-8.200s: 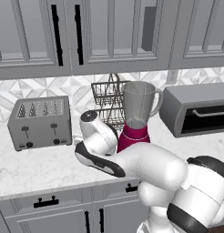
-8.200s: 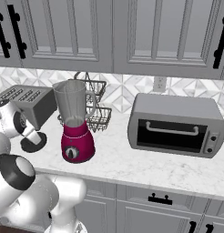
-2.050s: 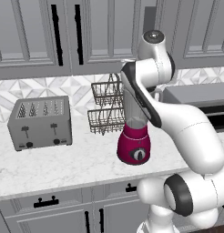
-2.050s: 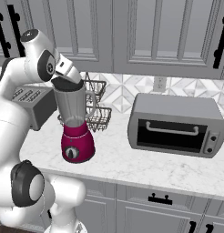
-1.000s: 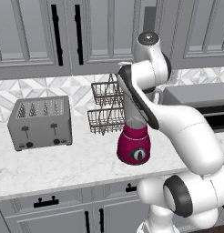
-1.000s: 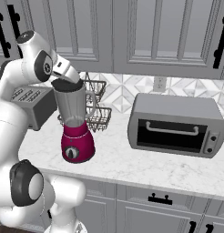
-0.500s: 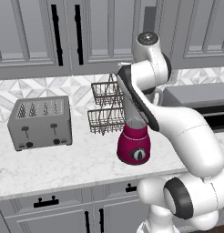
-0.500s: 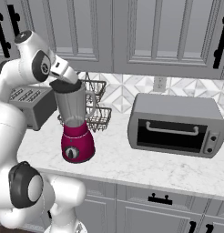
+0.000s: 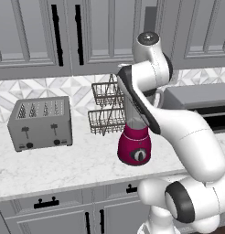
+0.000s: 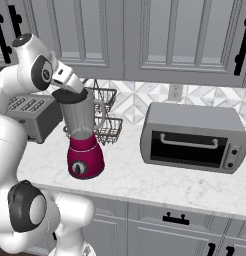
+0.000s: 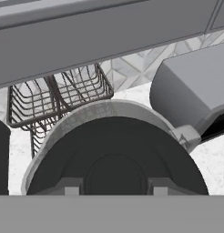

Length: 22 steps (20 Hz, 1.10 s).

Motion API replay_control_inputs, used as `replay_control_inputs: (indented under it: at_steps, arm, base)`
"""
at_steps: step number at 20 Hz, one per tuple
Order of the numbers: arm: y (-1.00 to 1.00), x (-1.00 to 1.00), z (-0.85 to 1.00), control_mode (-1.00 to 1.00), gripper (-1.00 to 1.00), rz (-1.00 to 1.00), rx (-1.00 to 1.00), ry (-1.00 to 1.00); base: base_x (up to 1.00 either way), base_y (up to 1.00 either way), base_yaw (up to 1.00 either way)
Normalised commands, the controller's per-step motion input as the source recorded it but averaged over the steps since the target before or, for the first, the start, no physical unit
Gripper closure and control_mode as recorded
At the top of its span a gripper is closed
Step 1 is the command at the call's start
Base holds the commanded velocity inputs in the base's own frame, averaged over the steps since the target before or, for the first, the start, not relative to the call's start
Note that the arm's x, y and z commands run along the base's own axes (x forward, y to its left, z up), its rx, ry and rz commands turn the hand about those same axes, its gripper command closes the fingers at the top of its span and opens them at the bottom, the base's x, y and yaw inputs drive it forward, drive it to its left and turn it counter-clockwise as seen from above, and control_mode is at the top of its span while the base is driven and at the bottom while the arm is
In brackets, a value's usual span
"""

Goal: Close the lid blender by securely placing the lid on top.

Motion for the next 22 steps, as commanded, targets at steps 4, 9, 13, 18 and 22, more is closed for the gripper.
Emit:
replay_control_inputs:
  at_steps: [4, 9, 13, 18, 22]
  arm:
    - [0.00, 0.16, 0.00, -1.00, 1.00, 0.00, 0.00, 0.00]
    - [0.00, 0.27, 0.00, -1.00, 1.00, 0.00, 0.00, 0.00]
    - [0.00, 0.25, 0.00, -1.00, 1.00, -0.01, 0.00, 0.00]
    - [0.00, 0.21, 0.00, -1.00, 1.00, 0.00, 0.00, -0.02]
    - [0.00, 0.14, 0.00, -1.00, 1.00, 0.00, 0.00, -0.06]
  base:
    - [0.00, 0.00, 0.00]
    - [0.00, 0.00, 0.00]
    - [0.00, 0.00, 0.00]
    - [0.00, 0.00, 0.00]
    - [0.00, 0.00, 0.00]
